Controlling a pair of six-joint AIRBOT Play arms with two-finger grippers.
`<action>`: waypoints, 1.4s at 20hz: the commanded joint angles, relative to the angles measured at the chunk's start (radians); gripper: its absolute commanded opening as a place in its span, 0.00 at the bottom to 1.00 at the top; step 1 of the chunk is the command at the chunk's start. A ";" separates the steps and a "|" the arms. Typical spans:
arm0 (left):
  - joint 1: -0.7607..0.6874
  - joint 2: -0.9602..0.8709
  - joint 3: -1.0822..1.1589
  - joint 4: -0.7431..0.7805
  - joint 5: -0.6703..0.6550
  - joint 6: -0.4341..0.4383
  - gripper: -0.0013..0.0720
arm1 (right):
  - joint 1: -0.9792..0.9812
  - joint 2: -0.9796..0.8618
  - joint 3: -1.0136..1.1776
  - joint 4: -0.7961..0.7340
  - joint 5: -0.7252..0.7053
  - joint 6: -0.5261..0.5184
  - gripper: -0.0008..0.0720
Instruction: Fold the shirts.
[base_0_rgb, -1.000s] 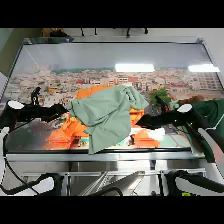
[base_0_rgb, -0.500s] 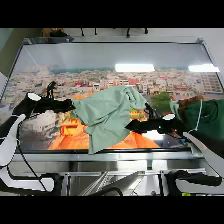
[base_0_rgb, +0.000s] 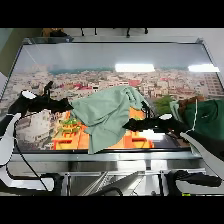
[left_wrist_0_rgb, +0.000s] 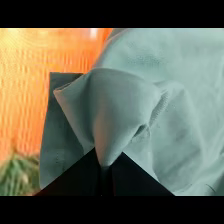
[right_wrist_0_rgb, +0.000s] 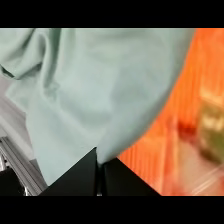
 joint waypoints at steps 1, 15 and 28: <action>0.034 0.060 0.001 0.002 -0.015 0.006 0.04 | 0.002 0.021 0.012 0.011 -0.001 -0.006 0.04; 0.061 0.657 0.640 -0.126 -0.135 0.024 0.04 | -0.217 0.331 1.028 0.006 0.171 -0.085 0.04; 0.061 0.798 0.599 0.093 -0.089 0.015 0.04 | -0.217 0.201 1.357 -0.174 0.229 -0.023 0.04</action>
